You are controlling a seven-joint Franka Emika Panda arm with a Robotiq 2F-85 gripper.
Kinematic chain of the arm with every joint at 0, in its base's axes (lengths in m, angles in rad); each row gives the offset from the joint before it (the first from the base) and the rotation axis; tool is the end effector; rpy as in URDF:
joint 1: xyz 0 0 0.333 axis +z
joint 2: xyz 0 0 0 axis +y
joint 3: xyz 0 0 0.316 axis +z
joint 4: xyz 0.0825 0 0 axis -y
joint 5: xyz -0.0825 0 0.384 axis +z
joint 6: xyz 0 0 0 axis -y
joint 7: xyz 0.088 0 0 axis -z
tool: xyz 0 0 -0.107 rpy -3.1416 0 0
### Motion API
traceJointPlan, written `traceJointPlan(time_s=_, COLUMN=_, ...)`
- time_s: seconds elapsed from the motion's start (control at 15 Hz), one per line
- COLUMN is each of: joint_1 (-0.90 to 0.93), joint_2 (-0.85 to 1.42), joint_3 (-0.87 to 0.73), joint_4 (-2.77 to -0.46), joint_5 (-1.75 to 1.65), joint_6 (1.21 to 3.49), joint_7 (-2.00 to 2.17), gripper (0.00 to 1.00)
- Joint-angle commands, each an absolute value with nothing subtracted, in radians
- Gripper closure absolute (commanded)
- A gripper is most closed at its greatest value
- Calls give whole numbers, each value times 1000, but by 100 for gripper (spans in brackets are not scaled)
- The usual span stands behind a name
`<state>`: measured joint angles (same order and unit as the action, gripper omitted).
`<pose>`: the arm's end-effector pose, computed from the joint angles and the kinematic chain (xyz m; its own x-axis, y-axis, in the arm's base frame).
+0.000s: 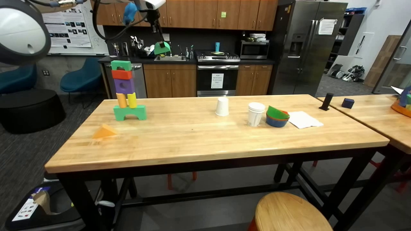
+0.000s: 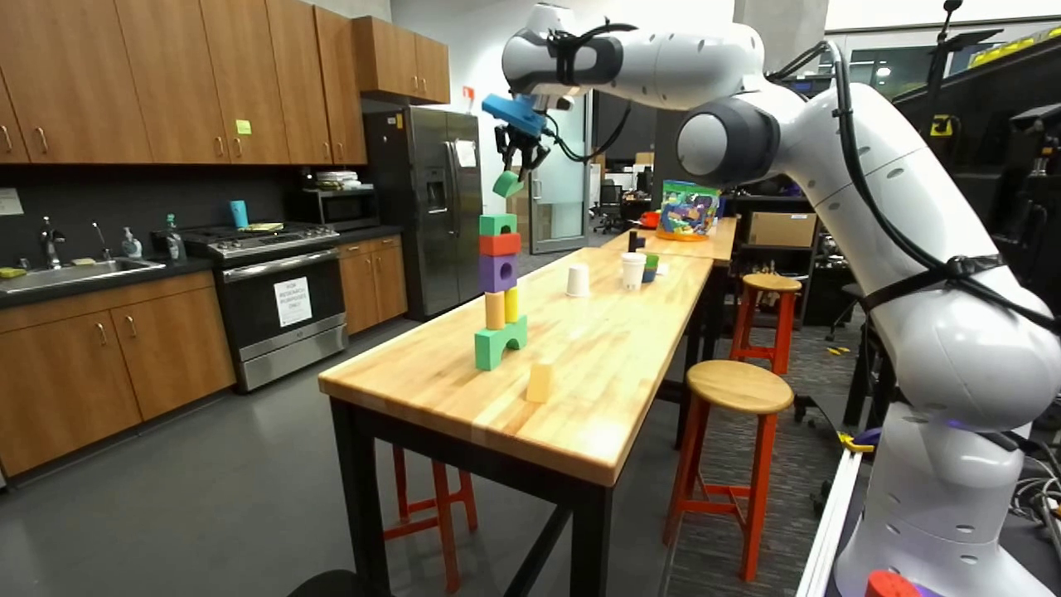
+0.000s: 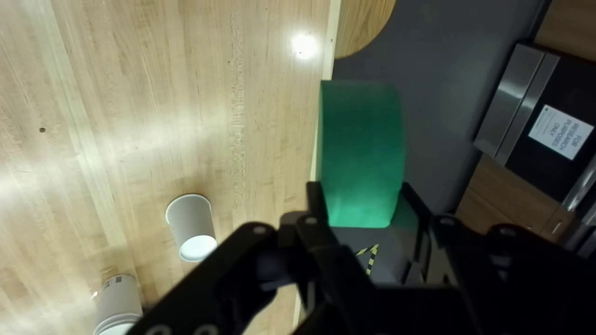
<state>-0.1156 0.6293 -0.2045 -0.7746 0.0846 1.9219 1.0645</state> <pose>0.7266 -0.1655 0.6404 0.1762 -0.9450 0.2756 -0.8612 -0.2836 -0.4217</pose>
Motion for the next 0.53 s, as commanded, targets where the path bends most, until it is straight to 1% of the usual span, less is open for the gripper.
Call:
traceJointPlan(time_s=0.0, joint_1=-119, joint_2=559, joint_3=-178, joint_4=-840, joint_5=103, joint_6=1877, joint_7=980, gripper=86)
traceJointPlan(time_s=0.2, joint_1=-114, joint_2=531, joint_3=-182, joint_4=-858, joint_5=89, joint_6=1843, joint_7=950, gripper=86)
traceJointPlan(time_s=0.47, joint_1=-108, joint_2=451, joint_3=-193, joint_4=-938, joint_5=82, joint_6=1863, joint_7=949, gripper=86)
